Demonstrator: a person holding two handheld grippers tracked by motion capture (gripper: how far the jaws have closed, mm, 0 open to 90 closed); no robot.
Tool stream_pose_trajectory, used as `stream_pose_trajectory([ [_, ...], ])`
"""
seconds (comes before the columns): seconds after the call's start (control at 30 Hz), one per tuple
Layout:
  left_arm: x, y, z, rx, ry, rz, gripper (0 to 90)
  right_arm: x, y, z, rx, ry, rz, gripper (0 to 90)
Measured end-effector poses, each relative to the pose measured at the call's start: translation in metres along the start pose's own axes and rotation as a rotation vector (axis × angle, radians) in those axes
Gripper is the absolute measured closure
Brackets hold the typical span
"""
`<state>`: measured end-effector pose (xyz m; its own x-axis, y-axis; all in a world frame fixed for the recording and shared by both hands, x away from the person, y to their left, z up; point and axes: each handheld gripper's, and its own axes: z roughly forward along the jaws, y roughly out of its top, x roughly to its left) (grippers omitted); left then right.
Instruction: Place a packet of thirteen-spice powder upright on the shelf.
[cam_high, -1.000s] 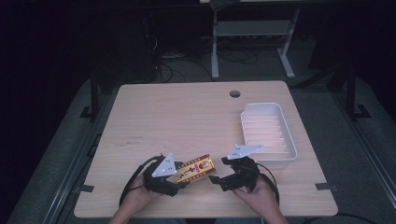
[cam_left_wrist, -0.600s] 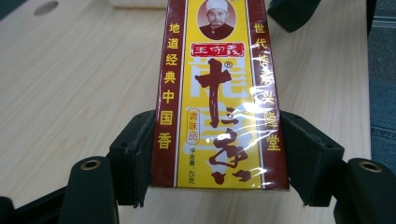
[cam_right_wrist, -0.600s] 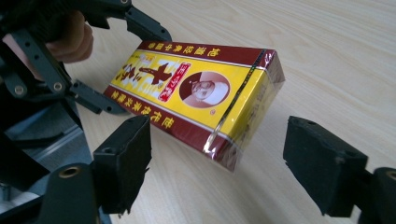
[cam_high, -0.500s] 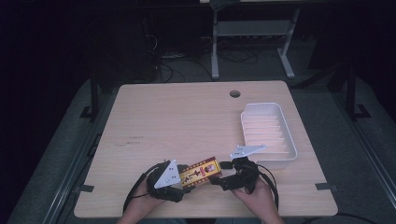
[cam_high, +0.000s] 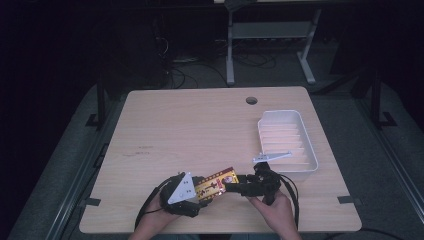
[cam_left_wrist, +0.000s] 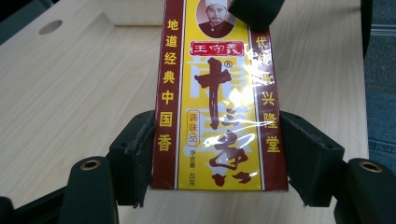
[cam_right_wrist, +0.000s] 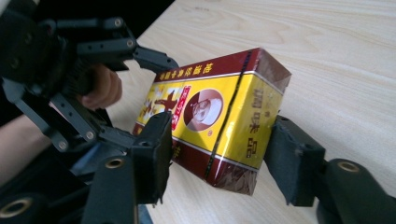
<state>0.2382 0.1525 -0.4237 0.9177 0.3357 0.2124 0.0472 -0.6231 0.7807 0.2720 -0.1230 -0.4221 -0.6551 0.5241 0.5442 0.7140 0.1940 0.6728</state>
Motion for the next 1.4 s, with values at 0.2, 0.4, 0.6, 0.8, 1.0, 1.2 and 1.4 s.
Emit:
stream_pose_trajectory([
  [0.2,-0.002,0.0,0.006,0.036,-0.015,0.019,31.6,0.001,0.001,-0.005,-0.027,0.028,0.04,57.4],
  [0.4,-0.003,0.001,0.01,0.042,-0.026,0.026,29.2,0.011,0.004,-0.007,-0.033,0.035,0.017,66.0],
  [0.6,0.0,0.0,0.013,0.029,-0.062,-0.007,27.5,0.015,0.007,-0.007,-0.023,0.031,-0.007,68.2],
  [0.8,0.003,0.0,0.013,0.004,-0.09,-0.022,27.5,0.02,0.015,-0.01,0.001,0.024,-0.069,68.6],
  [1.0,0.009,-0.005,0.009,-0.015,-0.114,-0.064,31.7,0.024,0.024,-0.006,0.044,0.027,-0.144,68.7],
  [1.2,0.015,-0.008,0.002,-0.036,-0.109,-0.098,31.7,0.031,0.04,-0.007,0.091,0.022,-0.228,68.7],
  [1.4,0.019,-0.011,-0.002,-0.041,-0.098,-0.116,30.9,0.037,0.056,-0.01,0.146,0.008,-0.332,68.6],
])
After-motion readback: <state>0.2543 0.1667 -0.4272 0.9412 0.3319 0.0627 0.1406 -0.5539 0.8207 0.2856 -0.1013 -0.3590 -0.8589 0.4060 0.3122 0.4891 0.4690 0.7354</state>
